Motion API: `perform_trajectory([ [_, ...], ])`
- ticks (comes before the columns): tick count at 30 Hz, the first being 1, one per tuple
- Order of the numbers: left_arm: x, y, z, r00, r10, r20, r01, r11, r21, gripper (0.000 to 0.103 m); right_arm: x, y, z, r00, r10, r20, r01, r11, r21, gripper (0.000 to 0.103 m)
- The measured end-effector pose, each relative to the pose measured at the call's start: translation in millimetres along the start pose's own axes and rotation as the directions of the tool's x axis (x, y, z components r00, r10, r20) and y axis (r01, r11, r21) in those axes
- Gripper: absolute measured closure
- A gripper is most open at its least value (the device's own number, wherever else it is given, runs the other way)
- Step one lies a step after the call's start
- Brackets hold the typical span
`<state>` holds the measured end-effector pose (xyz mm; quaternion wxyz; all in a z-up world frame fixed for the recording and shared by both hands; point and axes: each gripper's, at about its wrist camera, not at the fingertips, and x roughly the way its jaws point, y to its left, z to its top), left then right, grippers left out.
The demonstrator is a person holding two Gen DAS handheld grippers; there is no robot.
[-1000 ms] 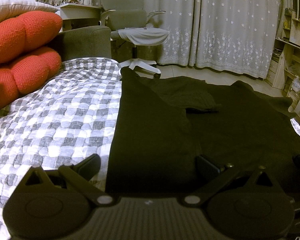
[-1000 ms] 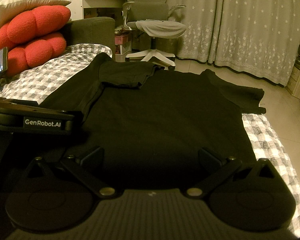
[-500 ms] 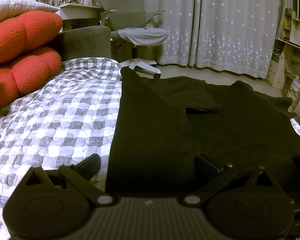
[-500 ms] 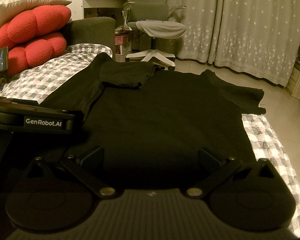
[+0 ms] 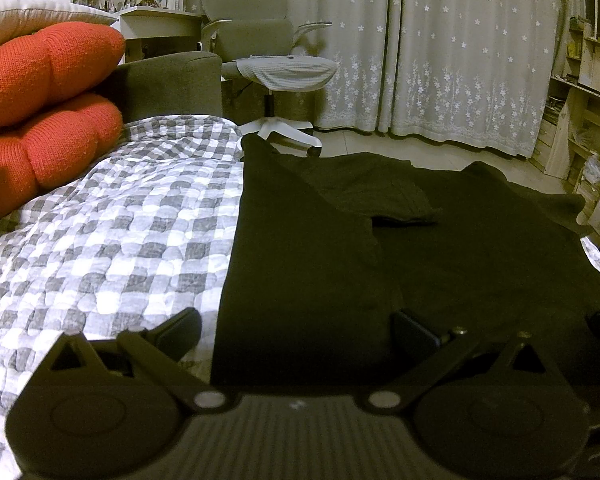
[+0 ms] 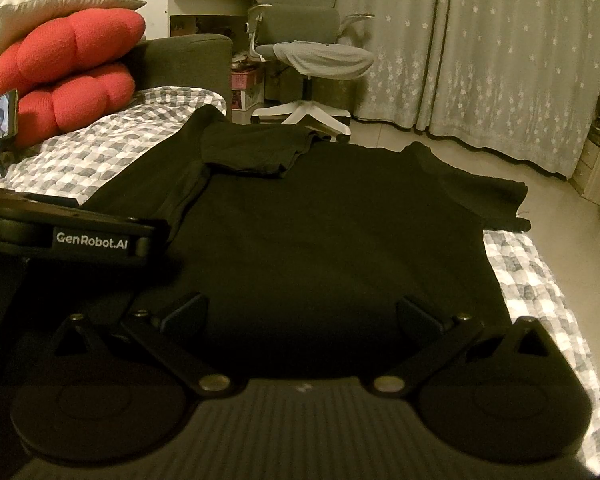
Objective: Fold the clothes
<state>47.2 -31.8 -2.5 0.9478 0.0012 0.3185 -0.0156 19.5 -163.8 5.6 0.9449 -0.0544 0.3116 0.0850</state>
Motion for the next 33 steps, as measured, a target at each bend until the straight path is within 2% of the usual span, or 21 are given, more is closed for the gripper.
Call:
perform_trajectory([
  [23, 1, -1, 1, 1.000, 0.004, -0.001, -0.004, 1.000, -0.005, 0.000, 1, 1, 0, 1.000, 0.006, -0.005, -0.005, 1.000, 0.017, 0.000],
  [26, 0, 1, 1, 1.000, -0.009, 0.000, 0.009, 1.000, -0.012, 0.000, 0, 2, 0, 1.000, 0.002, -0.005, -0.002, 1.000, 0.015, 0.000],
  [30, -4, 8, 1, 0.998, -0.064, 0.003, 0.064, 0.998, -0.012, 0.000, 0, 3, 0, 1.000, -0.004, -0.008, 0.004, 1.000, 0.023, 0.000],
  [33, -10, 11, -1, 0.997, -0.071, 0.002, 0.071, 0.997, -0.021, 0.000, -4, 4, -3, 1.000, -0.005, -0.014, 0.006, 1.000, 0.025, 0.000],
])
